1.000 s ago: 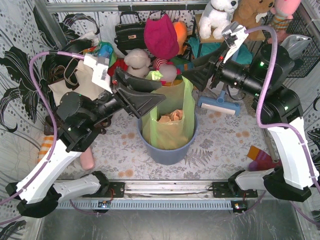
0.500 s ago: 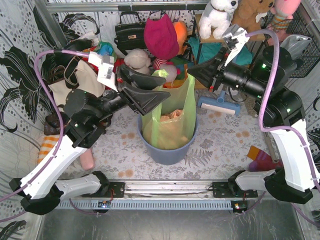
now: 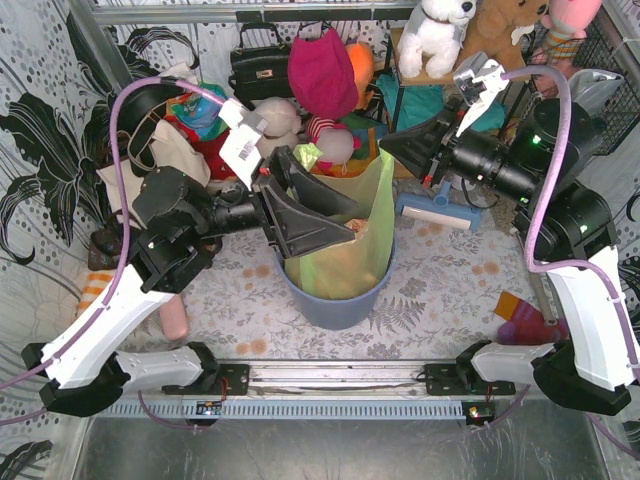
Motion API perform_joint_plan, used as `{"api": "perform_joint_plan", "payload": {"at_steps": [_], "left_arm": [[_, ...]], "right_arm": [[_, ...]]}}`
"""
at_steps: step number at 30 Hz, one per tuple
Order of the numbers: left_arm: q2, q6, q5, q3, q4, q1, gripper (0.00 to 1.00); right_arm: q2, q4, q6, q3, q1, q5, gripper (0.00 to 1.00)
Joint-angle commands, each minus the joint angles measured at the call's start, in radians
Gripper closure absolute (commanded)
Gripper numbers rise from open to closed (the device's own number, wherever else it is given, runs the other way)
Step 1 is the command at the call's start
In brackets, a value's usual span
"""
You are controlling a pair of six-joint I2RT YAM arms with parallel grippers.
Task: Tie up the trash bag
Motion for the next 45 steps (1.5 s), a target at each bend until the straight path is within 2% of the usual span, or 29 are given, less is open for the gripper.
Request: {"api": "perform_joint_plan", "payload": {"at_steps": [1,5,8,13,19,24,28,31,33,35,45], "left_arm": [[-0.043,-0.096,0.096,-0.008,-0.055,-0.016,0.33],[-0.062,-0.045,0.046,-0.028,-0.178,-0.022,0.31],[-0.084,-0.015,-0.04,-0.111,-0.19,-0.046,0.31],[-0.112,0.032,-0.164,-0.225,-0.095,-0.136,0.28],[-0.122,0.189,-0.5,-0.265,-0.026,-0.232,0.25],[-0.131,0.34,-0.77,-0.331,0.081,-0.245,0.24],[-0.13,0.437,-0.878,-0.395,0.23,-0.246,0.21],[-0.126,0.51,-0.855,-0.432,0.338,-0.245,0.17],[-0.131,0.59,-0.718,-0.462,0.4,-0.245,0.12],[-0.131,0.617,-0.646,-0.488,0.466,-0.245,0.09],[-0.12,0.641,-0.635,-0.523,0.612,-0.245,0.11]], "right_arm": [[-0.026,0.034,0.019,-0.01,0.002,0.023,1.0],[-0.025,0.047,0.024,-0.022,0.004,0.025,1.0],[-0.027,0.053,0.029,-0.029,0.002,0.026,1.0],[-0.033,0.049,0.028,-0.027,0.003,0.04,1.0],[-0.037,0.051,0.037,-0.029,0.002,0.04,1.0],[-0.034,0.055,0.044,-0.029,0.002,0.023,1.0],[-0.033,0.058,0.046,-0.033,0.003,-0.023,1.0],[-0.037,0.068,0.051,-0.039,0.002,-0.08,1.0],[-0.038,0.073,0.056,-0.042,0.002,-0.113,1.0],[-0.04,0.076,0.057,-0.048,0.003,-0.134,1.0],[-0.06,0.114,0.06,-0.103,0.003,-0.305,1.0]]}}
